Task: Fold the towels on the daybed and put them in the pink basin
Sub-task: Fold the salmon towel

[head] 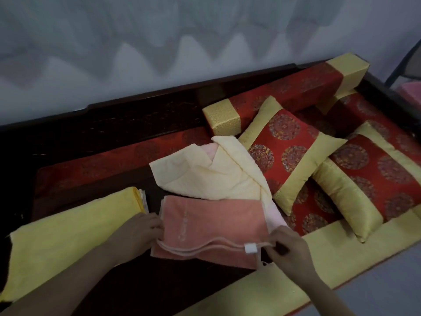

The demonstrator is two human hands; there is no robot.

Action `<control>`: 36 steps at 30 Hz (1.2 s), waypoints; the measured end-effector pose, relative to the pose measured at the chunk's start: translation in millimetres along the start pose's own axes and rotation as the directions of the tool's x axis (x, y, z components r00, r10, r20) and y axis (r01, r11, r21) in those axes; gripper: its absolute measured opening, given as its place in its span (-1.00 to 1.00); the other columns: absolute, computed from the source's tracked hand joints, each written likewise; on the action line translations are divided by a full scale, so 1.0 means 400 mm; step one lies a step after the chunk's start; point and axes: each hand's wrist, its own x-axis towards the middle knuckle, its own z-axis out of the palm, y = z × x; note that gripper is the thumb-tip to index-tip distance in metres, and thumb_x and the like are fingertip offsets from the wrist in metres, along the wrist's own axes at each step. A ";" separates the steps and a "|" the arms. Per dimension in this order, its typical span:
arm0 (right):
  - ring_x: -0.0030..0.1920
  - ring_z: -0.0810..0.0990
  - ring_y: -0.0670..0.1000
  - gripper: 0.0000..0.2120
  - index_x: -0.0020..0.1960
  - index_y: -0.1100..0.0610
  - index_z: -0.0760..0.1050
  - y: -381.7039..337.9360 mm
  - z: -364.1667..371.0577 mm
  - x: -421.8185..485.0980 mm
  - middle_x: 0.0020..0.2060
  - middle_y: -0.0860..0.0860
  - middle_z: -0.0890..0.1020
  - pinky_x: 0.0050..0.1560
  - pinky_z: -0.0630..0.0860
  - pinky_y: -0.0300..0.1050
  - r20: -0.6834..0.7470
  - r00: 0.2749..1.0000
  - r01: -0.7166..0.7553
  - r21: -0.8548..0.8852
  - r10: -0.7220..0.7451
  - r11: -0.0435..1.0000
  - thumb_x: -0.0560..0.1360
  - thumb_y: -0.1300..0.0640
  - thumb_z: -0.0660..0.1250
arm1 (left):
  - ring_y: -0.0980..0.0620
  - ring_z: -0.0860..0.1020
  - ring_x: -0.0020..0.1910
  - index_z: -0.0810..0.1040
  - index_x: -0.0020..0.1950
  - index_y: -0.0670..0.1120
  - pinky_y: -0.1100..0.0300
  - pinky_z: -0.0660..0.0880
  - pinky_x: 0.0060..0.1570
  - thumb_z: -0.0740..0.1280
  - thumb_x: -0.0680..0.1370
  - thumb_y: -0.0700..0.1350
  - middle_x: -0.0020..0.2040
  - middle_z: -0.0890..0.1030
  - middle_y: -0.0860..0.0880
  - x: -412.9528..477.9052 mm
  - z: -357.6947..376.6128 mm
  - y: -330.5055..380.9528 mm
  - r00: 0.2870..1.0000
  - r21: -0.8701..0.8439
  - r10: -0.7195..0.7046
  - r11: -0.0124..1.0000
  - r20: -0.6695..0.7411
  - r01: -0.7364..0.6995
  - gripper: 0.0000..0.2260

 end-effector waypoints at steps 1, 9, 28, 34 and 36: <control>-0.25 0.49 -0.20 -0.88 -0.27 -0.04 0.52 0.002 0.019 -0.030 -0.29 -0.22 0.52 -0.27 0.42 -0.23 0.032 0.999 0.012 -0.043 -0.011 0.999 0.28 0.14 0.43 | 0.17 0.54 -0.09 0.55 -0.19 0.16 0.27 0.31 -0.10 0.38 0.37 -0.05 -0.12 0.58 0.21 -0.005 0.021 -0.005 0.999 0.058 0.019 0.998 0.038 -0.022 -0.90; -0.23 0.40 -0.14 -0.82 -0.30 -0.04 0.45 0.068 0.136 -0.097 -0.29 -0.17 0.50 -0.30 0.20 -0.30 0.202 0.979 0.029 -0.284 0.031 0.958 0.21 0.06 0.45 | 0.18 0.52 -0.17 0.54 -0.32 0.19 0.30 0.41 -0.15 0.51 0.14 -0.05 -0.20 0.56 0.21 0.023 0.054 0.003 0.956 0.257 -0.005 0.964 0.293 -0.073 -0.77; -0.08 0.55 0.05 -0.91 -0.04 0.05 0.48 -0.021 0.190 0.032 -0.15 -0.05 0.58 -0.03 0.46 0.02 0.146 0.594 -0.779 0.352 0.791 0.519 0.47 0.11 0.36 | -0.15 0.57 0.12 0.46 0.28 -0.25 0.11 0.53 0.03 0.38 0.38 -0.06 0.16 0.57 -0.19 0.233 0.049 0.037 0.463 -0.556 -0.734 0.141 0.497 0.819 -0.48; -0.07 0.58 0.08 -0.85 -0.03 0.11 0.38 -0.112 0.106 0.068 -0.13 0.11 0.58 -0.11 0.52 0.05 0.122 0.751 -0.640 0.380 0.649 0.668 0.55 0.05 0.28 | -0.03 0.55 0.01 0.43 0.15 0.02 0.11 0.49 -0.07 0.33 0.53 -0.08 0.00 0.56 0.03 0.171 -0.045 0.085 0.633 -0.849 -0.769 0.276 0.086 0.451 -0.79; -0.09 0.59 0.06 -0.85 -0.03 0.10 0.36 -0.171 0.080 0.106 -0.12 0.10 0.58 -0.16 0.55 0.03 0.122 0.795 -0.585 0.412 0.594 0.699 0.56 0.04 0.26 | -0.04 0.56 -0.17 0.43 0.05 -0.08 0.16 0.45 -0.27 0.31 0.55 -0.08 -0.11 0.58 -0.04 0.113 -0.086 0.078 0.549 -0.856 -0.834 0.325 -0.059 0.402 -0.87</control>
